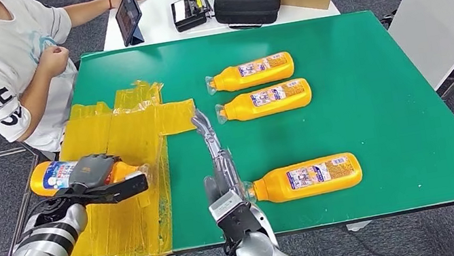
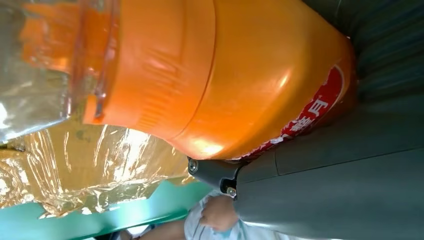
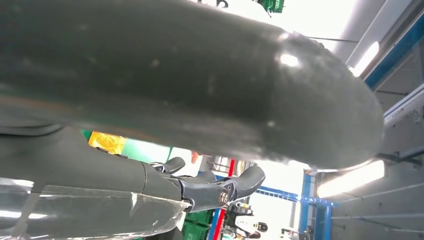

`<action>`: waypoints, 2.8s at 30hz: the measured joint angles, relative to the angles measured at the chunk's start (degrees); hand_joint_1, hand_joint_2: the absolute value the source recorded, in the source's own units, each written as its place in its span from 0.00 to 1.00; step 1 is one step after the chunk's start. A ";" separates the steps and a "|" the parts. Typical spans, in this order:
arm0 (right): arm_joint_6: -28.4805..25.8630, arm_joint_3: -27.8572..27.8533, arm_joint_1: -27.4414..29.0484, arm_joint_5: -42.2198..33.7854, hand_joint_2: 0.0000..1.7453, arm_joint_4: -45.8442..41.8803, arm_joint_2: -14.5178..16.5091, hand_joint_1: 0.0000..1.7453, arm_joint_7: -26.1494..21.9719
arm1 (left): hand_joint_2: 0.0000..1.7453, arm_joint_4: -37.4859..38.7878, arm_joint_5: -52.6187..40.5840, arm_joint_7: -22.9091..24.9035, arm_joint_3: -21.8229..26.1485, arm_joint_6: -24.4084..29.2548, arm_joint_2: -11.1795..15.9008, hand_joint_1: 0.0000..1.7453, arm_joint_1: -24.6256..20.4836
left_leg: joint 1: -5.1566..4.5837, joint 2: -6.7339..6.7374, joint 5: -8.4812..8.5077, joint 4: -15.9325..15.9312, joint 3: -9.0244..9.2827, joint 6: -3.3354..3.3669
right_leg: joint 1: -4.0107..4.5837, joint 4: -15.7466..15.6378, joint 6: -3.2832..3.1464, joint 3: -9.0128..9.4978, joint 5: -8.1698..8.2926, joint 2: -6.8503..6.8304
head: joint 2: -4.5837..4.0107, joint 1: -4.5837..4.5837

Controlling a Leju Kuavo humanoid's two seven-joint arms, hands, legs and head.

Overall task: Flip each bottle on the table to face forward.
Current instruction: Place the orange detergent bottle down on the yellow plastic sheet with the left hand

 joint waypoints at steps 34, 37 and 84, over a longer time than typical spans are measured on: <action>1.59 0.76 -0.41 1.13 0.00 5.13 0.15 0.00 0.48 | 0.00 -6.58 30.56 -15.22 9.20 -16.62 -5.50 0.00 8.20 | -0.03 -0.33 0.14 0.00 0.35 -0.02 | -0.02 -0.03 -0.04 0.45 -0.02 -0.28 | 0.00 0.01; 1.59 0.76 -0.43 1.13 0.00 5.32 0.15 0.00 0.48 | 0.00 -7.07 31.34 -15.36 9.41 -16.27 -5.66 0.00 8.48 | -0.03 -0.33 0.14 0.00 0.35 -0.02 | -0.02 -0.02 -0.04 0.43 -0.01 -0.28 | 0.00 0.01; 43.62 -9.65 -19.31 -9.37 1.00 -7.92 -50.73 0.00 28.73 | 1.00 -31.64 50.40 -22.74 21.86 17.60 -12.10 0.00 27.56 | -0.16 -0.17 0.14 0.08 -0.15 0.00 | -0.11 -0.06 0.07 -0.06 0.07 -0.19 | 0.00 -0.02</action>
